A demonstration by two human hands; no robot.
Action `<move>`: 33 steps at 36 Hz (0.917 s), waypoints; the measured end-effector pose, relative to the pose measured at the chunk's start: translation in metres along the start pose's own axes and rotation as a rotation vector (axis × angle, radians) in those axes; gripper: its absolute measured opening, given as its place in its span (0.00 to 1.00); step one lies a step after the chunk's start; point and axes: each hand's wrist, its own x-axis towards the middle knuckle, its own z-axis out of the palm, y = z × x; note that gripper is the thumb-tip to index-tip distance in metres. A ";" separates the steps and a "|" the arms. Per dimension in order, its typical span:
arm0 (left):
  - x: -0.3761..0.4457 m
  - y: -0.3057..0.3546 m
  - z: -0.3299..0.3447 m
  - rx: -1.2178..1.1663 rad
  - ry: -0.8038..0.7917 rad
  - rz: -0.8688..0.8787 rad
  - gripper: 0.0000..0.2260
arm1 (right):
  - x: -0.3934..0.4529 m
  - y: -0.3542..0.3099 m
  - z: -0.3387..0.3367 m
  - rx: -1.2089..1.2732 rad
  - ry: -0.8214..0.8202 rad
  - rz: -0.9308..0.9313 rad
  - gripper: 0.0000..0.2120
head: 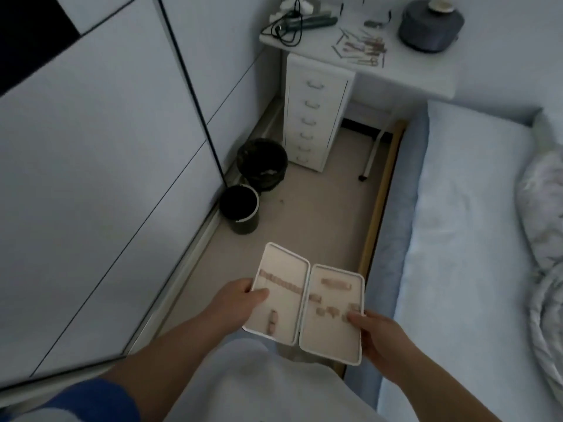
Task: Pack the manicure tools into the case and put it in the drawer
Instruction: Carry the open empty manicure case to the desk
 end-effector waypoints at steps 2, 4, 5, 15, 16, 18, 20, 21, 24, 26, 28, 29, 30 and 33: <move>0.030 0.021 0.000 -0.024 -0.040 -0.027 0.04 | 0.020 -0.026 0.000 0.041 0.012 0.041 0.13; 0.063 0.040 -0.002 -0.055 -0.065 -0.048 0.04 | 0.041 -0.052 0.000 0.126 0.011 0.089 0.14; 0.081 0.050 -0.004 -0.067 -0.077 -0.053 0.04 | 0.051 -0.067 0.001 0.160 0.009 0.100 0.14; 0.259 0.202 -0.043 -0.076 -0.196 -0.092 0.05 | 0.125 -0.236 0.013 0.141 0.144 -0.004 0.10; 0.274 0.220 -0.043 -0.093 -0.212 -0.100 0.04 | 0.133 -0.252 0.011 0.153 0.156 -0.031 0.10; 0.303 0.254 -0.040 -0.121 -0.220 -0.100 0.03 | 0.149 -0.280 0.005 0.190 0.160 -0.061 0.10; 0.329 0.280 -0.034 -0.101 -0.206 -0.079 0.04 | 0.167 -0.302 -0.003 0.217 0.147 -0.054 0.10; 0.340 0.291 -0.030 -0.088 -0.196 -0.073 0.05 | 0.177 -0.312 -0.007 0.220 0.138 -0.043 0.10; 0.369 0.314 -0.015 -0.075 -0.173 -0.099 0.05 | 0.210 -0.345 -0.023 0.191 0.123 -0.009 0.10; 0.382 0.324 -0.006 -0.107 -0.125 -0.152 0.02 | 0.230 -0.374 -0.034 0.118 0.117 0.006 0.09; 0.395 0.330 0.002 -0.219 -0.046 -0.200 0.02 | 0.251 -0.405 -0.045 0.027 0.119 0.001 0.07; 0.400 0.333 0.006 -0.285 -0.020 -0.231 0.03 | 0.259 -0.422 -0.049 -0.026 0.115 0.001 0.07; 0.403 0.336 0.008 -0.335 -0.004 -0.259 0.04 | 0.266 -0.438 -0.053 -0.078 0.109 0.002 0.06; 0.416 0.347 0.008 -0.360 0.030 -0.289 0.05 | 0.286 -0.486 -0.055 -0.197 0.072 0.009 0.04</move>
